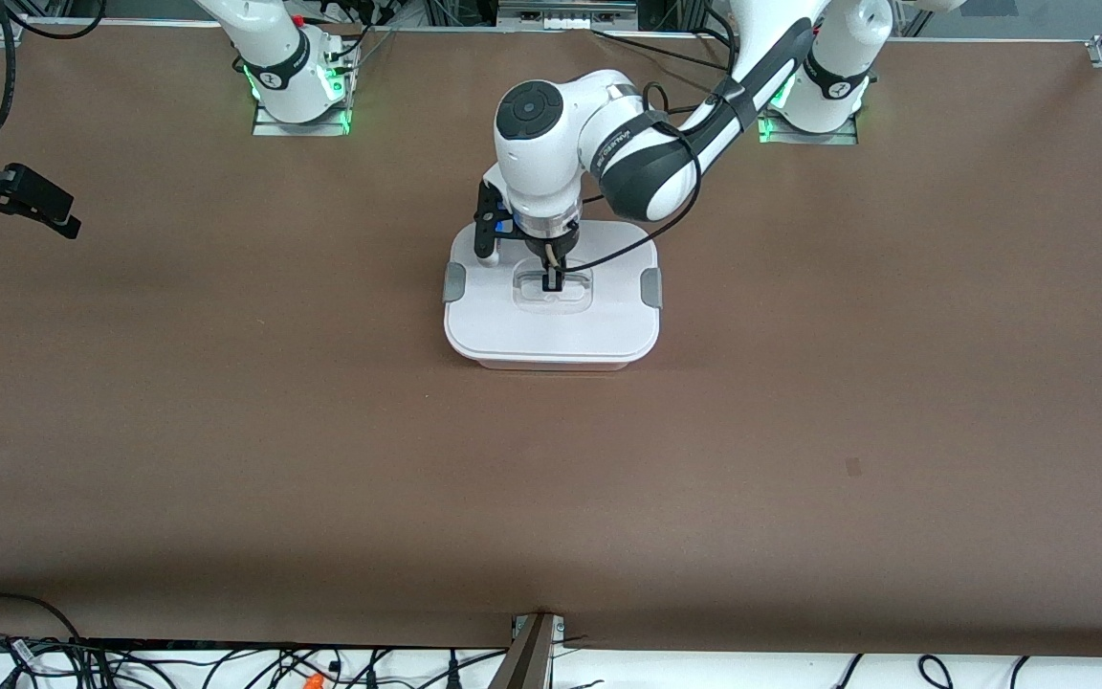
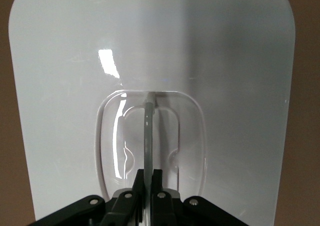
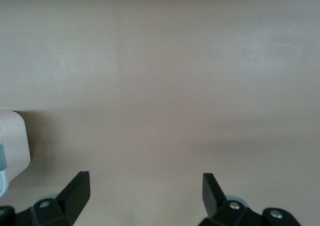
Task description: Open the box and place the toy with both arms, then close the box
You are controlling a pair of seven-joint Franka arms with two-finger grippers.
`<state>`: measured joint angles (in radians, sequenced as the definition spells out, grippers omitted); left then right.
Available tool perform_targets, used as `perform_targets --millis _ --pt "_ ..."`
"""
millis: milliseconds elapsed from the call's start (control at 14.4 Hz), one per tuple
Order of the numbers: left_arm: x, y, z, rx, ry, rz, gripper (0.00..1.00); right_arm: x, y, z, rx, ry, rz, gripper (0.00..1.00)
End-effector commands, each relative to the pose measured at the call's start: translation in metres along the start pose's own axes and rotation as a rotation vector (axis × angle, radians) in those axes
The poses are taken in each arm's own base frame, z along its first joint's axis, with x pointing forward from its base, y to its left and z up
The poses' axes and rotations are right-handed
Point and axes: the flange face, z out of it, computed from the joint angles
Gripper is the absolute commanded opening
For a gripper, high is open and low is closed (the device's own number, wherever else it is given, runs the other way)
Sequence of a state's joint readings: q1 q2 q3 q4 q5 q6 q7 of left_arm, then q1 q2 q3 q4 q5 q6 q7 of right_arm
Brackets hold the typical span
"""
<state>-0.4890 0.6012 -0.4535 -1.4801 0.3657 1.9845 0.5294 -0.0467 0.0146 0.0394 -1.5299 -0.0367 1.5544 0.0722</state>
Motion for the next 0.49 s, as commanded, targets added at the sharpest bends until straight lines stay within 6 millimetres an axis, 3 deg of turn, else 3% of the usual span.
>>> perform_targets --millis 0,418 --pt "0.0 0.0029 0.0107 0.014 -0.021 -0.001 0.0 0.0005 -0.0008 -0.0048 0.01 0.0 0.011 0.99" --pt "0.0037 0.0056 0.0159 0.008 -0.022 0.002 0.0 0.0026 0.0023 -0.0071 0.006 0.02 0.014 0.99"
